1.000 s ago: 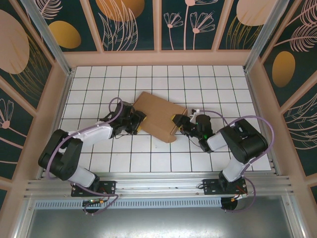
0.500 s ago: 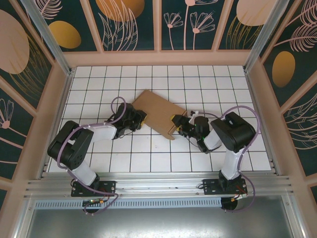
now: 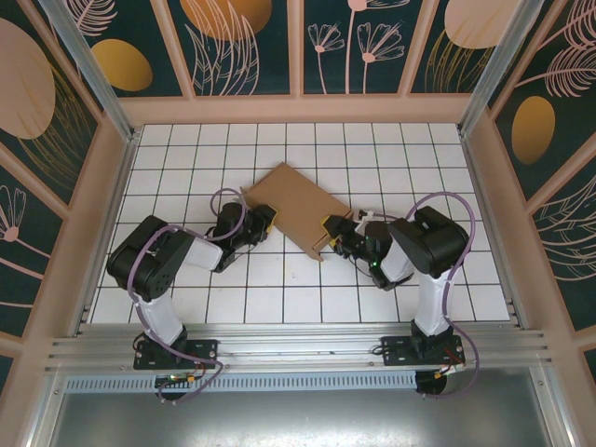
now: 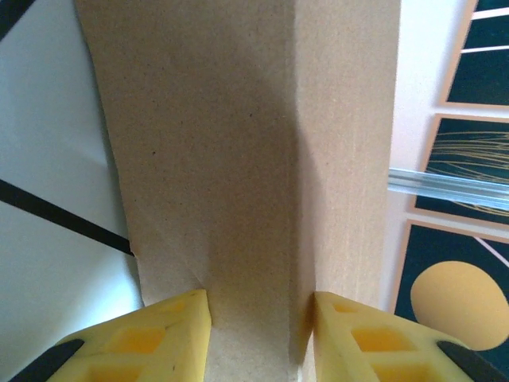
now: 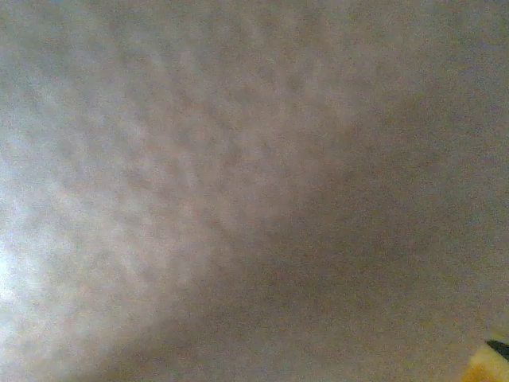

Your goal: Fold the paper box

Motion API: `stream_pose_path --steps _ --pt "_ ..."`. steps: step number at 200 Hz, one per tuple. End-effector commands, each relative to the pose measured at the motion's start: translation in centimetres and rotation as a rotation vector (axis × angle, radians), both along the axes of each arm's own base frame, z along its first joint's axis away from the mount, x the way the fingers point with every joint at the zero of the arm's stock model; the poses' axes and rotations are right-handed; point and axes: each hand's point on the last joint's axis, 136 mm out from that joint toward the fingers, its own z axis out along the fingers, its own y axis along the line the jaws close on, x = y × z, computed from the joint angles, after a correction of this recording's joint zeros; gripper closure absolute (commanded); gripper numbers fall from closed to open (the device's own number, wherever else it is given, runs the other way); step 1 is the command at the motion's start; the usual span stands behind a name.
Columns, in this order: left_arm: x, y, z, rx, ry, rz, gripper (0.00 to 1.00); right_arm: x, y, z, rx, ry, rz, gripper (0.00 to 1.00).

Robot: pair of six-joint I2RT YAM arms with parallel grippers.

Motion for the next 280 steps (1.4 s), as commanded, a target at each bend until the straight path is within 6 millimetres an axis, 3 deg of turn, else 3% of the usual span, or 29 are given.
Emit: stream_pose_path --steps 1,27,54,83,125,142,170,197,216,228,244,264,280 --pt "-0.6 -2.7 3.0 -0.144 -0.122 -0.101 0.63 -6.3 4.8 -0.7 0.045 0.088 0.331 0.74" --pt "-0.9 -2.9 3.6 -0.203 -0.154 -0.114 0.62 -6.2 4.8 -0.6 0.054 0.088 0.329 0.74" --pt "-1.5 -2.6 4.3 -0.175 -0.150 -0.120 0.58 -5.7 3.6 -0.3 0.045 0.090 0.274 0.77" --pt "-2.0 -1.1 4.3 0.070 -0.106 -0.136 0.53 -4.5 1.1 -0.6 0.033 0.116 0.189 0.84" --pt "-3.9 2.6 5.5 0.388 -0.118 -0.157 0.51 -3.9 -0.4 -0.1 0.068 0.130 0.153 0.88" --pt "-4.2 4.2 7.3 0.503 -0.172 -0.150 0.51 -3.8 -0.9 0.3 0.086 0.125 0.152 0.88" --pt "-3.7 6.0 12.8 0.740 -0.375 -0.186 0.54 -3.7 -1.6 0.8 0.103 0.119 0.158 0.88" --pt "-4.8 4.4 17.4 0.928 -0.673 -0.422 0.60 -3.9 -2.0 1.5 0.135 0.121 0.172 0.88" --pt "-5.3 4.2 18.7 1.051 -0.787 -0.520 0.58 -4.2 -2.0 2.8 0.184 0.110 0.190 0.87" --pt "-5.4 3.9 18.2 1.141 -0.808 -0.573 0.52 -4.3 -2.1 3.6 0.208 0.097 0.198 0.87" --pt "-6.7 1.6 16.4 1.230 -0.861 -0.707 0.44 -4.5 -2.0 4.3 0.220 0.091 0.215 0.86" --pt "-7.0 0.0 13.8 1.405 -0.856 -0.851 0.42 -4.7 -2.0 5.1 0.225 0.082 0.233 0.86" --pt "-7.0 -0.7 14.0 1.468 -0.896 -0.892 0.42 -4.7 -2.0 5.8 0.225 0.066 0.252 0.86"
